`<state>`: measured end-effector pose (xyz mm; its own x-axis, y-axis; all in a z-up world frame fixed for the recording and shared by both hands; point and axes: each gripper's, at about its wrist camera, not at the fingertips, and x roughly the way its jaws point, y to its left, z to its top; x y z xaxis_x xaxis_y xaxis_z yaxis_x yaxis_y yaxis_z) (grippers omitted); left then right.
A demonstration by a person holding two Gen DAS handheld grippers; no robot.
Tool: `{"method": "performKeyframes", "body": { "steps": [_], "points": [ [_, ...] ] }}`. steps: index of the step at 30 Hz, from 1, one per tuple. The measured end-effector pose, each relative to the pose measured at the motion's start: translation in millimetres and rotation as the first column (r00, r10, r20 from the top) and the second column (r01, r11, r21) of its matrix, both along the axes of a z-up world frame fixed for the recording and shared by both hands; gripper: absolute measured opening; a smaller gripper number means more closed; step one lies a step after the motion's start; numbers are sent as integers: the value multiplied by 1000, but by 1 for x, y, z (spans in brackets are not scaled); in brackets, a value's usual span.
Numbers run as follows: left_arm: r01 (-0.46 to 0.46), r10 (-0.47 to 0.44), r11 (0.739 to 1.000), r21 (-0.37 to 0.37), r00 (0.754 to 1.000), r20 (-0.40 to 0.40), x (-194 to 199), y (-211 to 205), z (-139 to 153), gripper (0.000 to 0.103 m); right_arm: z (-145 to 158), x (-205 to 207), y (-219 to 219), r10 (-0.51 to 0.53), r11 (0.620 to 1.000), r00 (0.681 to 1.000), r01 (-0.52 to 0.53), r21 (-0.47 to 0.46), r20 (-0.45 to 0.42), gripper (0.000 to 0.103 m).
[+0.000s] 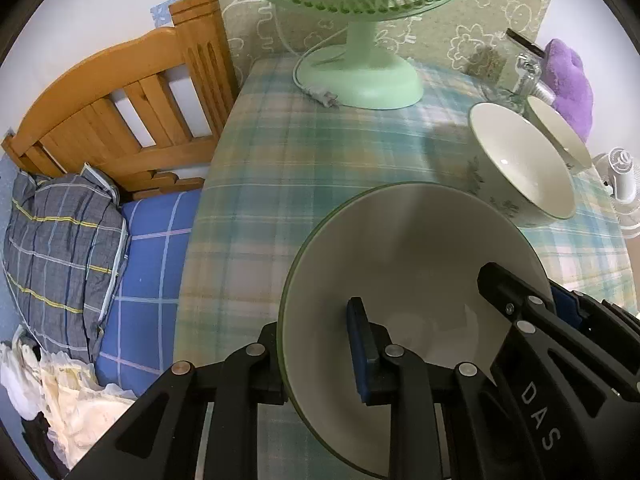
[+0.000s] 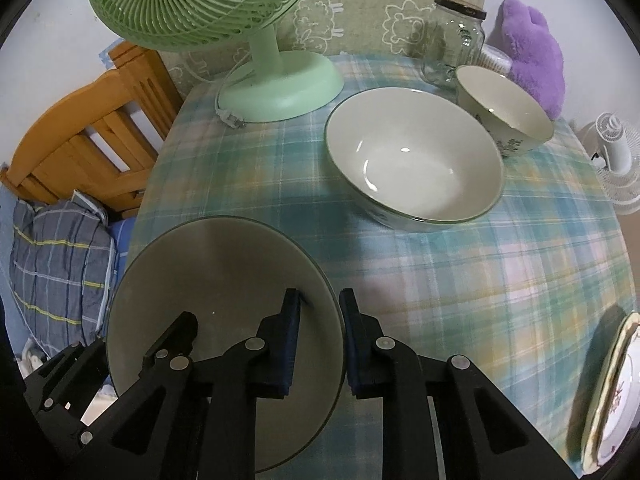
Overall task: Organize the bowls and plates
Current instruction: 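Lift the grey-green plate with both tools and carry it toward the stack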
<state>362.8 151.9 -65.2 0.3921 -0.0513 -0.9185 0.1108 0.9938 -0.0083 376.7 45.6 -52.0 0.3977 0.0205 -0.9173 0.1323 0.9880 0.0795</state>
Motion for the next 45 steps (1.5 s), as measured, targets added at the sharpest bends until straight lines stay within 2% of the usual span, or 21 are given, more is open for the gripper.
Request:
{"method": "performKeyframes", "body": {
  "steps": [12,25,36,45],
  "points": [
    [-14,14,1000,2,1000,22,-40,-37,21,21,25,-39,-34,4,1000,1000,-4,2,17,22],
    [-30,30,1000,-5,999,20,-101,-103,36,21,48,-97,-97,12,1000,1000,-12,7,19,22],
    [-45,45,999,-21,999,-4,-147,-157,28,21,47,-146,-153,28,1000,1000,-28,-10,0,22],
    [-50,49,999,-22,997,-53,-167,-183,9,21,31,-169,-183,30,999,999,-31,-20,-42,22]
  ]
}}
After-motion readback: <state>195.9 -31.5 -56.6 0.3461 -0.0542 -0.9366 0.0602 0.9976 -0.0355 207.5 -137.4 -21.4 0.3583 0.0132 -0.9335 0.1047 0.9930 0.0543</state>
